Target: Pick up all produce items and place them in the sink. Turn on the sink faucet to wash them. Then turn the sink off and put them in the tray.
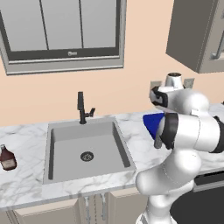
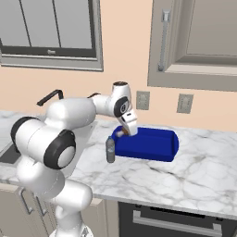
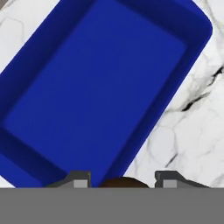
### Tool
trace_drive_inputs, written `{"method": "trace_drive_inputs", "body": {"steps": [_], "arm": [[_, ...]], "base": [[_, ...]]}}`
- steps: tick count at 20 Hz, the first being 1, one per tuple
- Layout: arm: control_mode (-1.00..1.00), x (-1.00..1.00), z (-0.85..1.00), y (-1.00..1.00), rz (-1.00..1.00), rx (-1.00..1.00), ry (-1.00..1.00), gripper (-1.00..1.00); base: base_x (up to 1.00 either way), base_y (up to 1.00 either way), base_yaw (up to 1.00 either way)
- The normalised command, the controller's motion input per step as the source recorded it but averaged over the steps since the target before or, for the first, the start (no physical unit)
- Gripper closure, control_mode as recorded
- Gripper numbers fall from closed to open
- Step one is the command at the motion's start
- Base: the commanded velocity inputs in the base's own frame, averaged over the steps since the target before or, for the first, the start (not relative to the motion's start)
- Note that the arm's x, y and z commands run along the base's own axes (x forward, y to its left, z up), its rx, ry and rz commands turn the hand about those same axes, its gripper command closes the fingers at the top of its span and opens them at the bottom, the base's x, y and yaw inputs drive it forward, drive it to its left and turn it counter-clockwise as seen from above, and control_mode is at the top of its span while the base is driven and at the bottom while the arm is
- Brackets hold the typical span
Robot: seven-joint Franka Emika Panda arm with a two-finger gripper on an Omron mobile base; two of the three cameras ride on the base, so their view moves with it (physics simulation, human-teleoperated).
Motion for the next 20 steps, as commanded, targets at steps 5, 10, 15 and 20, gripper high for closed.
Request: {"method": "trace_drive_inputs", "body": {"steps": [5,10,15,20], "arm": [[-1.0,0.16,-0.24,-0.24,-0.01,0.0,0.0,1.0],[-1.0,0.24,-0.31,-0.12,-0.02,0.0,0.0,1.0],[-1.0,0.24,-0.27,-0.08,-0.02,0.0,0.0,1.0],[-1.0,0.18,-0.25,-0.1,-0.01,0.0,0.0,1.0]], "base": [[0.0,0.0,0.0],[0.0,0.0,0.0],[0.0,0.0,0.0],[0.0,0.0,0.0]]}}
